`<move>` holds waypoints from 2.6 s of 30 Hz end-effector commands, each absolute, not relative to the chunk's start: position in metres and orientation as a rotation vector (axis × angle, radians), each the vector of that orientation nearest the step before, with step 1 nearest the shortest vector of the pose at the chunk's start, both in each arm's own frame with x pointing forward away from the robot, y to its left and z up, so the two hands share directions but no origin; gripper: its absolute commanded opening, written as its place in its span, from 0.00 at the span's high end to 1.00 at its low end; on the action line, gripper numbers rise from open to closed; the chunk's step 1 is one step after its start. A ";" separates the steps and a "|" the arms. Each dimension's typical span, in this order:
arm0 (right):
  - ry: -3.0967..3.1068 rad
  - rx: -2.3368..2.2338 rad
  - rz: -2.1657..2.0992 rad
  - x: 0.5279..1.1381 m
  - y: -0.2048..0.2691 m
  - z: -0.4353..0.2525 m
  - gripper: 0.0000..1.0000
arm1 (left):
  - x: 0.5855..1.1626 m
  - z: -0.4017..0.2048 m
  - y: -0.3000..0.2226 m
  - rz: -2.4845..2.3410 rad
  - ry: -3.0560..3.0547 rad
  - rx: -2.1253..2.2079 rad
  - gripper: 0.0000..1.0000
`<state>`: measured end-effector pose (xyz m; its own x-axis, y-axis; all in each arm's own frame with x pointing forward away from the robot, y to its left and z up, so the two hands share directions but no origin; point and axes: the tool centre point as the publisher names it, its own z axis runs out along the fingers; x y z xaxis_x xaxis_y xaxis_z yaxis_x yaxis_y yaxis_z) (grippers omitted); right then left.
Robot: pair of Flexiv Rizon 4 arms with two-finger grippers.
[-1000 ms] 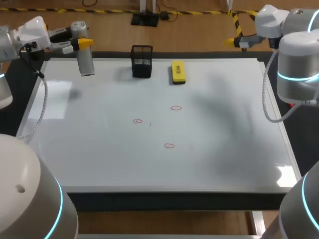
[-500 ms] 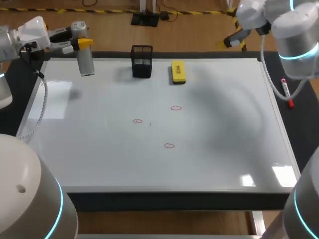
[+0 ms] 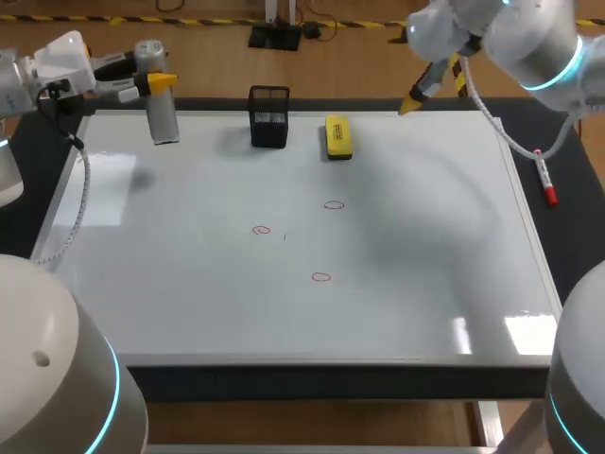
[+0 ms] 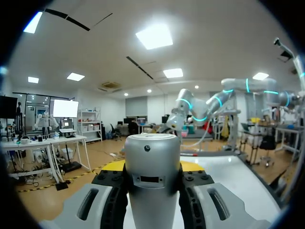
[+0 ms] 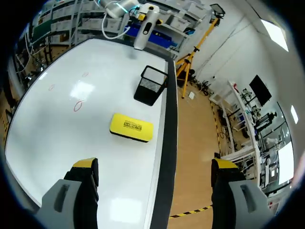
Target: Pick up the inspection probe, press it on each red-marked spot on the whiteboard one by one, put down the probe, pick up the eraser, and wipe off all the red marks.
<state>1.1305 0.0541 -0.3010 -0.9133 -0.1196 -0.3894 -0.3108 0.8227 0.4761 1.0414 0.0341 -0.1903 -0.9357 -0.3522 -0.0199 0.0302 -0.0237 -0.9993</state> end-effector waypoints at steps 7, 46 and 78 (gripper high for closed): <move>2.675 -1.490 -0.457 1.126 0.063 -0.298 0.00 | 1.041 -0.189 0.034 -2.042 1.984 -0.341 1.00; 2.287 -2.056 -0.093 1.123 0.079 -0.356 0.00 | 1.041 -0.189 0.034 -2.042 1.984 -0.341 1.00; 2.119 -2.266 -0.044 1.108 0.139 -0.415 0.00 | 1.041 -0.189 0.034 -2.042 1.984 -0.341 1.00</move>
